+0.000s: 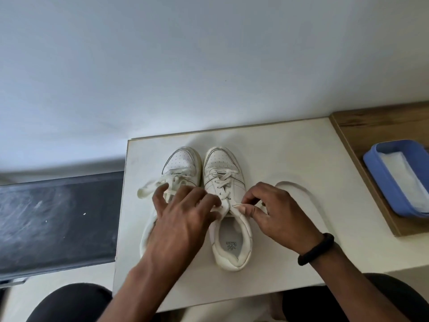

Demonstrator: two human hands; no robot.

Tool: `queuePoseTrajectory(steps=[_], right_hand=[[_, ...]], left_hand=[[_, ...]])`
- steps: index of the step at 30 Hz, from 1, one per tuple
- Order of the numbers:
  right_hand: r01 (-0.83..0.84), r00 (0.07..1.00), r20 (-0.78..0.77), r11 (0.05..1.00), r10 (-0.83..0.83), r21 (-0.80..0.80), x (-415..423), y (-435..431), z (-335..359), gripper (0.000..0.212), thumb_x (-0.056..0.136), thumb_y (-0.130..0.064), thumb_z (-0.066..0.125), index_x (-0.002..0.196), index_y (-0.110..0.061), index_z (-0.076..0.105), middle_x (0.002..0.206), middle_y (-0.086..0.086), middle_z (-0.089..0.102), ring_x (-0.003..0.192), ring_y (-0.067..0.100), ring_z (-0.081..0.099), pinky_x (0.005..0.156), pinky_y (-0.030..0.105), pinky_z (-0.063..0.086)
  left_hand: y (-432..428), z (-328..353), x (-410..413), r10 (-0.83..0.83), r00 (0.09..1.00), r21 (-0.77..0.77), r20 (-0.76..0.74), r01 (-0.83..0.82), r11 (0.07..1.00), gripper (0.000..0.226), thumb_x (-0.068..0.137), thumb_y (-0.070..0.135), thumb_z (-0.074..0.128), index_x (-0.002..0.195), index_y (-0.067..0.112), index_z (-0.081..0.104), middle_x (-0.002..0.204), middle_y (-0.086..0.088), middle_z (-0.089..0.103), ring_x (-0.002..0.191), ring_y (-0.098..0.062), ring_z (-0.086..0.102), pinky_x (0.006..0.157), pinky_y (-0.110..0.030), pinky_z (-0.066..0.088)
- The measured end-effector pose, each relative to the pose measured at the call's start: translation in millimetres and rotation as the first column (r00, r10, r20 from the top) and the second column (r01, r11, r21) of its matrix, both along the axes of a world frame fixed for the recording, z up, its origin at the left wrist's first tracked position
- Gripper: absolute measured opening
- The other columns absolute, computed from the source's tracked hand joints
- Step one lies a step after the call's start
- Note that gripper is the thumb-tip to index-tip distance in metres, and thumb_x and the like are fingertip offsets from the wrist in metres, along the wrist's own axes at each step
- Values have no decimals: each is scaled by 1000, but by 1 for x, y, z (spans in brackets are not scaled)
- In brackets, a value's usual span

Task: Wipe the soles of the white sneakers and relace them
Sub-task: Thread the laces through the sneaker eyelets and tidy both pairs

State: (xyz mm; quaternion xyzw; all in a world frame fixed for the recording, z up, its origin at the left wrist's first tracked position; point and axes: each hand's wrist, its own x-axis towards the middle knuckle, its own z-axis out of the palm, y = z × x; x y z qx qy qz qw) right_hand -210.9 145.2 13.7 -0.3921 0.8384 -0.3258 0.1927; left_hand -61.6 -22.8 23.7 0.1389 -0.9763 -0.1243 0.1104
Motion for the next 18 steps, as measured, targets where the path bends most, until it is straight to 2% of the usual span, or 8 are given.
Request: queuePoseTrajectory(steps=[3, 7, 12, 16, 18], right_hand=[[-3, 999, 33, 999, 1, 47, -3, 1, 1, 12, 92, -36, 69, 89, -25, 66, 89, -15, 67, 89, 3, 61, 73, 14, 45], [-47, 994, 104, 995, 38, 83, -8, 8, 9, 9, 94, -32, 67, 88, -25, 65, 79, -9, 69, 79, 7, 65, 66, 17, 48], [-72, 985, 165, 985, 45, 159, -18, 18, 19, 13, 93, -26, 68, 81, -23, 69, 64, 2, 64, 64, 19, 62, 64, 36, 51], [-2, 998, 60, 988, -7, 156, -26, 22, 20, 23, 91, -23, 69, 71, -33, 65, 55, -10, 58, 58, 13, 59, 62, 38, 54], [13, 996, 83, 985, -28, 170, -24, 21, 20, 25, 91, -22, 69, 70, -33, 64, 56, -8, 59, 59, 15, 60, 62, 39, 54]], left_hand=[[1, -1, -1, 66, 998, -26, -7, -66, 997, 12, 86, 28, 81, 87, 30, 69, 84, 13, 65, 88, -20, 67, 98, -53, 28], [3, -4, -2, 120, 992, -7, -47, -120, 993, 11, 94, 33, 65, 85, 30, 72, 82, 12, 65, 83, -20, 67, 93, -50, 32], [-4, -2, 0, 134, 989, 21, -67, -133, 991, 29, 95, 41, 49, 84, 35, 75, 83, 15, 67, 80, -16, 67, 90, -42, 28], [-6, -3, 0, 149, 986, 51, -79, -145, 988, 19, 90, 36, 61, 82, 35, 78, 82, 17, 69, 81, -17, 65, 88, -40, 26], [-6, -5, -1, 154, 985, 65, -80, -149, 987, 17, 90, 36, 62, 84, 35, 78, 81, 16, 69, 79, -18, 65, 86, -40, 28]])
